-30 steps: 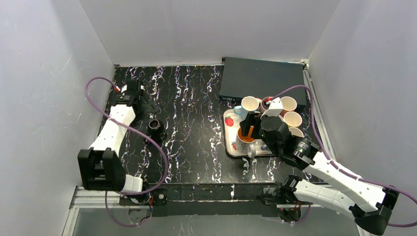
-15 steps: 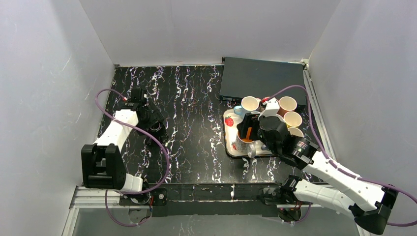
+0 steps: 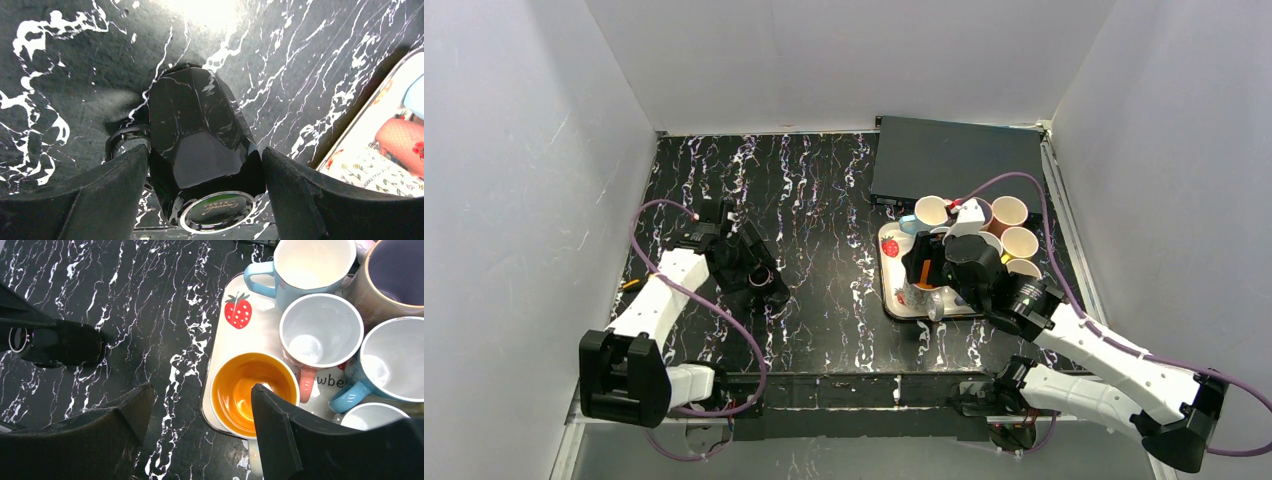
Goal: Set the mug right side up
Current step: Move the cup to the center of the board.
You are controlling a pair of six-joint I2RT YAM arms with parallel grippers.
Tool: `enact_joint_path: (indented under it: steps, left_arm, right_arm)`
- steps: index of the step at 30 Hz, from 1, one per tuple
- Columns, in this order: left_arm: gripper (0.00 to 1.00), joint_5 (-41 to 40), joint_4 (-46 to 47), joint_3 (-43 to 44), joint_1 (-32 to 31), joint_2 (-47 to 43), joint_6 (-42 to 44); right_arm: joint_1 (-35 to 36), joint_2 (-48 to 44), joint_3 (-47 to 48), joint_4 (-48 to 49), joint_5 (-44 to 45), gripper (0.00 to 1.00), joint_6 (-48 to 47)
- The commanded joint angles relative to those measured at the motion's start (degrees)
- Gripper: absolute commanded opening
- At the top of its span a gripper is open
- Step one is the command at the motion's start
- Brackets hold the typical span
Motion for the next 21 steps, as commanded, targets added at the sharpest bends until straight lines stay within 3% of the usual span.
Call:
enact_joint_path:
  steps: [1, 6, 11, 15, 18, 21]
  left_arm:
    - [0.82, 2.2, -2.3, -1.3, -1.9, -4.0, 0.3]
    - [0.87, -3.4, -4.0, -1.1, -2.3, -5.8, 2.6]
    - [0.91, -2.7, -4.3, 1.1, -2.3, -5.0, 5.0]
    - [0.93, 4.1, 0.4, -2.0, -2.3, -6.8, 7.9]
    - [0.93, 12.4, 7.4, -6.2, -2.3, -8.5, 4.8]
    - [0.93, 14.5, 9.9, -8.2, -3.1, -9.3, 2.9]
  right_arm:
    - [-0.1, 0.3, 0.5, 2.3, -0.3, 0.79, -0.1]
    - [0.0, 0.6, 0.3, 2.8, -0.5, 0.79, 0.0]
    - [0.0, 1.3, 0.5, 3.3, -1.3, 0.79, 0.3]
    - [0.0, 1.4, 0.2, 3.4, -1.5, 0.79, 0.6]
    - [-0.1, 1.5, -0.3, 4.0, -1.9, 0.79, 0.7]
    - [0.0, 1.9, -0.1, 4.1, -2.4, 0.79, 0.7]
